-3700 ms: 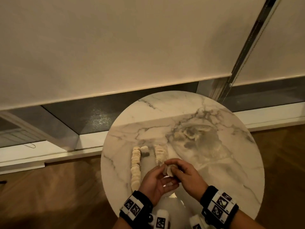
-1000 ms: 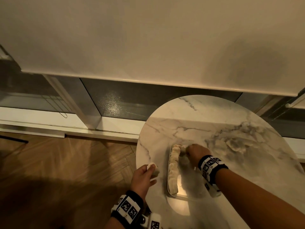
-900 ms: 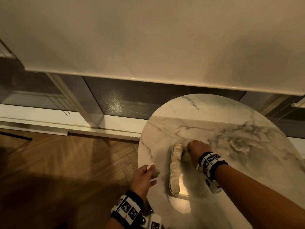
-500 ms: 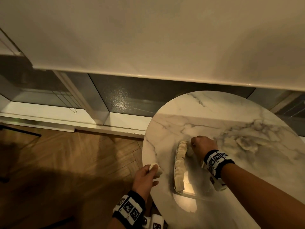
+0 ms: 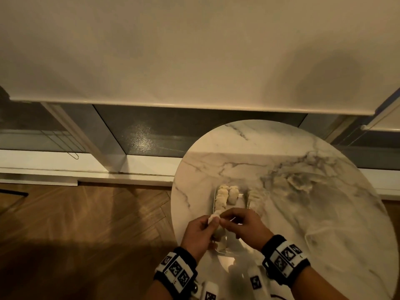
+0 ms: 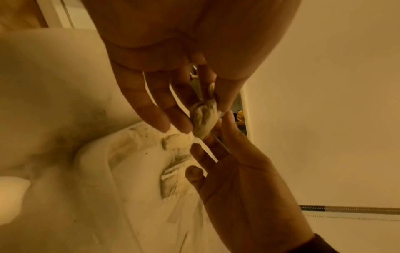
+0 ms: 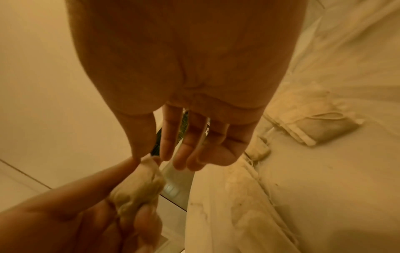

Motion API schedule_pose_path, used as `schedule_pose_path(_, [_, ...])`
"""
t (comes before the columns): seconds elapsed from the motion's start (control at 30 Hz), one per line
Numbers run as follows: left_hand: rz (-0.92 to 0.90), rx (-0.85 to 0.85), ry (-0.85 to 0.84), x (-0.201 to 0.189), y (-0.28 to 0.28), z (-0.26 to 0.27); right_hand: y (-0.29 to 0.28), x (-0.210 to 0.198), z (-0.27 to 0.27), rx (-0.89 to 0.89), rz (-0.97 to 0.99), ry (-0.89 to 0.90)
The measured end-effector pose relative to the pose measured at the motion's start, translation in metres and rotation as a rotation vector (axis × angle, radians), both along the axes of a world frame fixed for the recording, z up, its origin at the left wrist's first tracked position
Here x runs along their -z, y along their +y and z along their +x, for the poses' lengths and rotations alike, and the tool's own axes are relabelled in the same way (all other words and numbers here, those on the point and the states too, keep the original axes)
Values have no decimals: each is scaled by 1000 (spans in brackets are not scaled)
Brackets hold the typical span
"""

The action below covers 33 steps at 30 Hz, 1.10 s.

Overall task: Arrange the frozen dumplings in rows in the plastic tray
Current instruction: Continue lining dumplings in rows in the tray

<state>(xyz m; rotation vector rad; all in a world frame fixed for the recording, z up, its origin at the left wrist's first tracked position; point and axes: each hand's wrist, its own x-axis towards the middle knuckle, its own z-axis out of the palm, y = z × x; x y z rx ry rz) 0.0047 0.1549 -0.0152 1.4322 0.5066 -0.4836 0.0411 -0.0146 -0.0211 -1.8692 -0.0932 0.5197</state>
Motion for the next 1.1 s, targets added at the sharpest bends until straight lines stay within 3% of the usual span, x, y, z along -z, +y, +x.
schedule_pose_path(0.53, [-153,84,51,0,-42,22,-34,-18,14,62,-39,50])
schedule_pose_path(0.63, [-175,73,62,5,-46,26,-38,-12,20,144,-24,77])
schedule_pose_path(0.87, [17,-27,22,21,-38,38,-48,15,38,373,-26,120])
schedule_pose_path(1.1, [87,-69,-6,34,-28,47,-39,50,51,376,-110,230])
